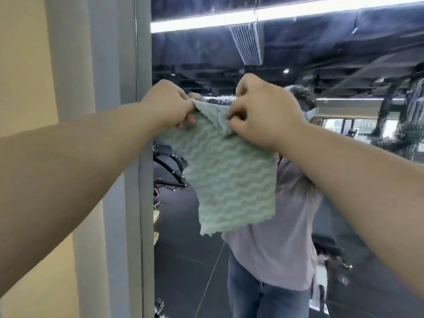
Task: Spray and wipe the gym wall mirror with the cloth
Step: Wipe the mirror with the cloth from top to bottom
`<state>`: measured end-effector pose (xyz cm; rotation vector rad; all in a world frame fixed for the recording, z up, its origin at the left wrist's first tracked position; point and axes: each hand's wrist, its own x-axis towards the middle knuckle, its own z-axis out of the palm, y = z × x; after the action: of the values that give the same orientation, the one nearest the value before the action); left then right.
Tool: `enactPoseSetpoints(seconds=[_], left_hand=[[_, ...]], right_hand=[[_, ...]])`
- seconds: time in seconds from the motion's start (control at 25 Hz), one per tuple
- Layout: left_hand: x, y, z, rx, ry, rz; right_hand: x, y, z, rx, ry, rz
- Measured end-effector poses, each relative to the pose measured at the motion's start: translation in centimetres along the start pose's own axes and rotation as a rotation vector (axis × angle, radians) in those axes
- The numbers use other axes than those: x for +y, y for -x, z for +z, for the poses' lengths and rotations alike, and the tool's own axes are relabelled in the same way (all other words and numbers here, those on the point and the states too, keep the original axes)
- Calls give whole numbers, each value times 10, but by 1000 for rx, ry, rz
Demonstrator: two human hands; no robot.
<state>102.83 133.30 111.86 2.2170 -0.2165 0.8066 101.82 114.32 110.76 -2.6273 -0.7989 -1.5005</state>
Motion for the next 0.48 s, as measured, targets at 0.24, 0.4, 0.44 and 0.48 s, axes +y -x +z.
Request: enactPoseSetpoints(seconds=[0.24, 0.4, 0.44, 0.48], left_hand=[[20, -38, 34, 655, 156, 245], [9, -51, 40, 762, 149, 457], [5, -56, 40, 767, 101, 517], [1, -62, 41, 757, 38, 559]], right_hand=[[14, -54, 29, 410, 480, -151], [27, -82, -8, 713, 532, -250], [29, -90, -19, 676, 518, -354], [31, -94, -26, 602, 491, -465]])
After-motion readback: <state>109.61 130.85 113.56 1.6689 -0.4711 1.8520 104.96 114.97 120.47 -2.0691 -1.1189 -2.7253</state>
